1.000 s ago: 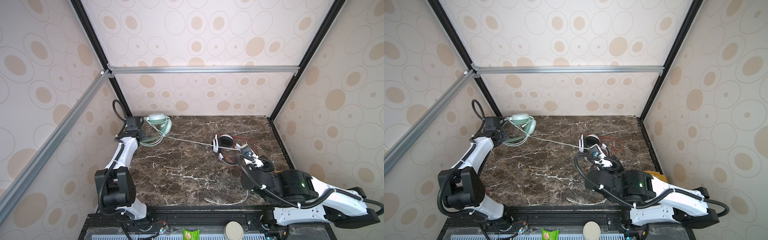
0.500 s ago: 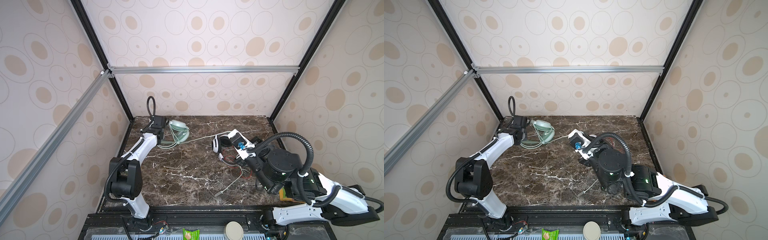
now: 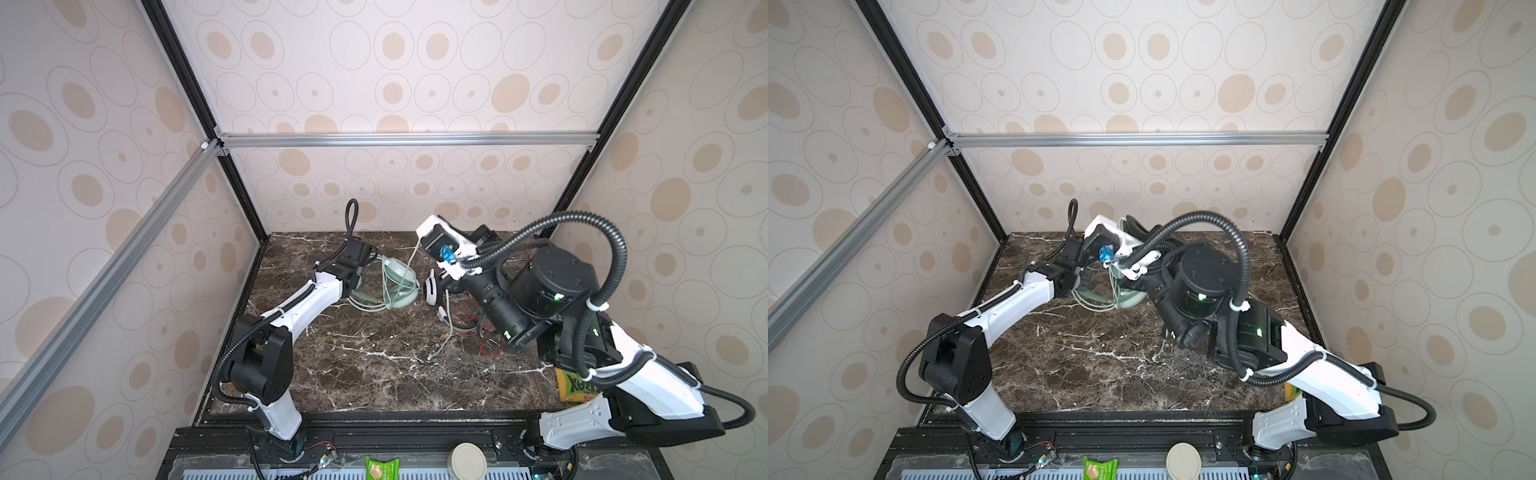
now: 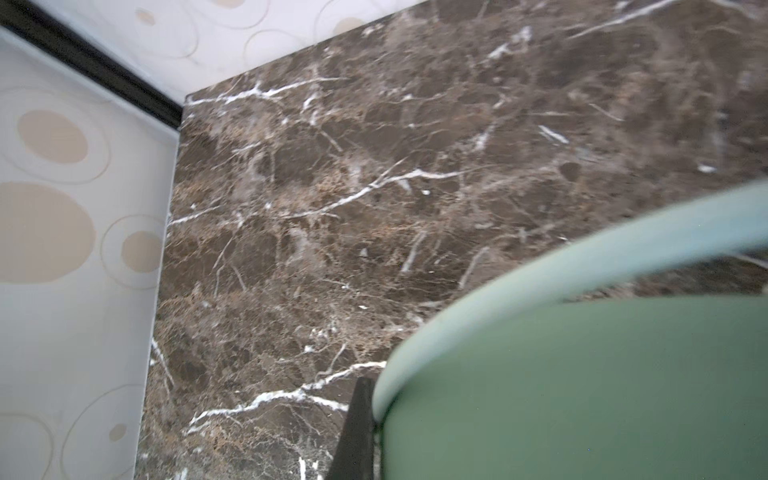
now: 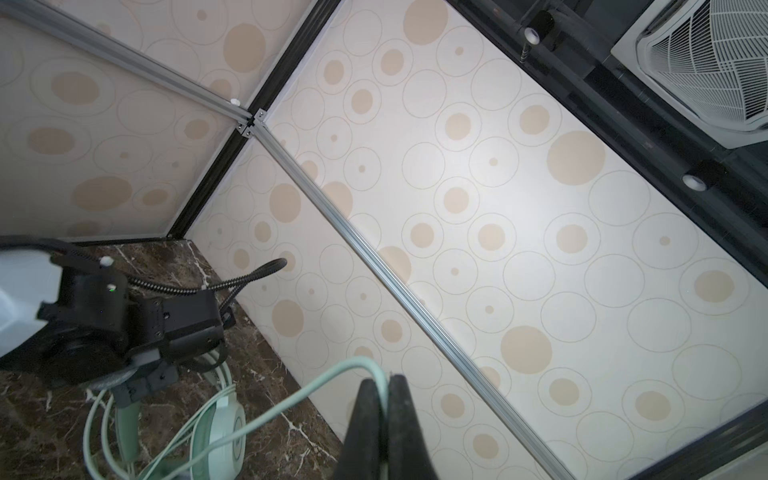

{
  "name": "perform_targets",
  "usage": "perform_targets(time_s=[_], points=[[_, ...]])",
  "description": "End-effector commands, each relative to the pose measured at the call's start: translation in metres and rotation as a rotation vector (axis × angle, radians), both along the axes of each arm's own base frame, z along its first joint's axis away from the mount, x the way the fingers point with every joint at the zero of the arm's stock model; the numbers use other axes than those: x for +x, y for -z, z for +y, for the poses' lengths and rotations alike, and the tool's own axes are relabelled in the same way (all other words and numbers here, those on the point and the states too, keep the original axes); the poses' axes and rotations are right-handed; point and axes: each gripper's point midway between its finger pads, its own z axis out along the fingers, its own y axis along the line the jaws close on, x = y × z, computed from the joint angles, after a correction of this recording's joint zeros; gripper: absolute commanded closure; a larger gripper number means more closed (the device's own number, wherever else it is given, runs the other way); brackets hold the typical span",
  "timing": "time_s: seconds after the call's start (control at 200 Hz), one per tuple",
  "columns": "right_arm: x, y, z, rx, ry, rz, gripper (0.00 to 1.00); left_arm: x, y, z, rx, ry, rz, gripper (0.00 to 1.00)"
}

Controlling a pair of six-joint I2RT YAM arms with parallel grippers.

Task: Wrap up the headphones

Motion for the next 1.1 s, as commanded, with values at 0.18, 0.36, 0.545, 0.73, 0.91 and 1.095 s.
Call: perform_targets(time_s=[0.18,0.36,0.545,0.73,0.91,1.095], points=[[0.062,-0.013,-0.025,0.088,0.063,0.041,1.0,-0.009,-0.039,-0.04,-0.033,0.16,-0.092,1.0],[0.111,0.011,-0.032,0.111,0.093,0.142,1.0,-0.016,-0.043,-0.059,-0.05,0.228,-0.09,1.0],[0.162,0.034,-0.036,0.159,0.105,0.269,1.0,-0.03,-0.045,-0.087,-0.064,0.336,-0.07,1.0],[0.202,0.04,-0.042,0.196,0.128,0.306,1.0,-0.039,-0.047,-0.103,-0.084,0.387,-0.07,1.0],[0.228,0.046,-0.049,0.232,0.145,0.325,1.0,-0.048,-0.045,-0.117,-0.074,0.422,-0.061,1.0],[0.248,0.055,-0.052,0.266,0.139,0.346,1.0,-0.058,-0.043,-0.134,-0.079,0.471,-0.049,1.0]])
